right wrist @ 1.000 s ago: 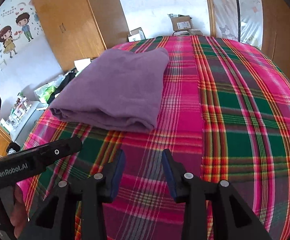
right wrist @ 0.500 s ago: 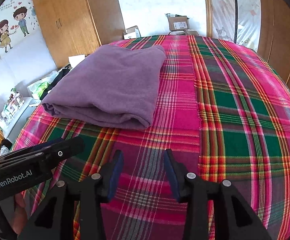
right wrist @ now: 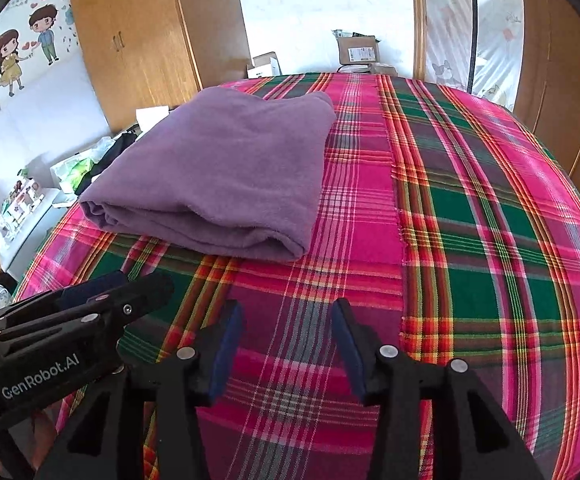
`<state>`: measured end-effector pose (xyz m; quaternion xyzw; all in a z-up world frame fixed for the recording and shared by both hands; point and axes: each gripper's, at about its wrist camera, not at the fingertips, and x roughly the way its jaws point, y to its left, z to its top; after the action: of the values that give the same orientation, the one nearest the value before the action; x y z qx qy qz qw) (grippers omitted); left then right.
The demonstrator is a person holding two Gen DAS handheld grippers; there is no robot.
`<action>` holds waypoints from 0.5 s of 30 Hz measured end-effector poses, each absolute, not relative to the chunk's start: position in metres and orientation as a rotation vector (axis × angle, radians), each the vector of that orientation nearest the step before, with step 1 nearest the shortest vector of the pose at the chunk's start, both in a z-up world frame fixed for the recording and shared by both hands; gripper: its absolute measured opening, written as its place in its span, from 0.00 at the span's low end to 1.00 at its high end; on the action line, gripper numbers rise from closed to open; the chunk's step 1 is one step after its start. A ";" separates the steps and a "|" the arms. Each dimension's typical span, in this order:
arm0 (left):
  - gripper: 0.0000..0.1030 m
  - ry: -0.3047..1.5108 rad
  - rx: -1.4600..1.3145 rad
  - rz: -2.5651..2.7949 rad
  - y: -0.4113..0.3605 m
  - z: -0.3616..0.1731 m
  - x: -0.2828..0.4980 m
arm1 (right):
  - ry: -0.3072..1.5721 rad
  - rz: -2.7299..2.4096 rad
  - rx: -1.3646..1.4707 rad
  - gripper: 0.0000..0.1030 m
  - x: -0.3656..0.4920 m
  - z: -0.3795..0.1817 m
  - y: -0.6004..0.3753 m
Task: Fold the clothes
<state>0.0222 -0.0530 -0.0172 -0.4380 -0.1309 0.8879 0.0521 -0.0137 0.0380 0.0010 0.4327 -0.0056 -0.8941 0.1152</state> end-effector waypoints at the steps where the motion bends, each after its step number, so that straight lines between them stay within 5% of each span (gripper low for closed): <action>1: 0.52 -0.393 -1.330 2.705 -0.052 -0.017 0.022 | -0.016 -2.619 1.268 0.46 -0.014 0.001 0.039; 15: 0.52 -0.420 -1.338 2.679 -0.062 -0.018 0.026 | -0.047 -2.694 1.292 0.46 -0.018 0.003 0.052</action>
<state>0.0262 -0.0617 -0.0179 -0.4417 -0.1386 0.8844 0.0587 -0.0178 0.0515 0.0027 0.4311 -0.0157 -0.8989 0.0764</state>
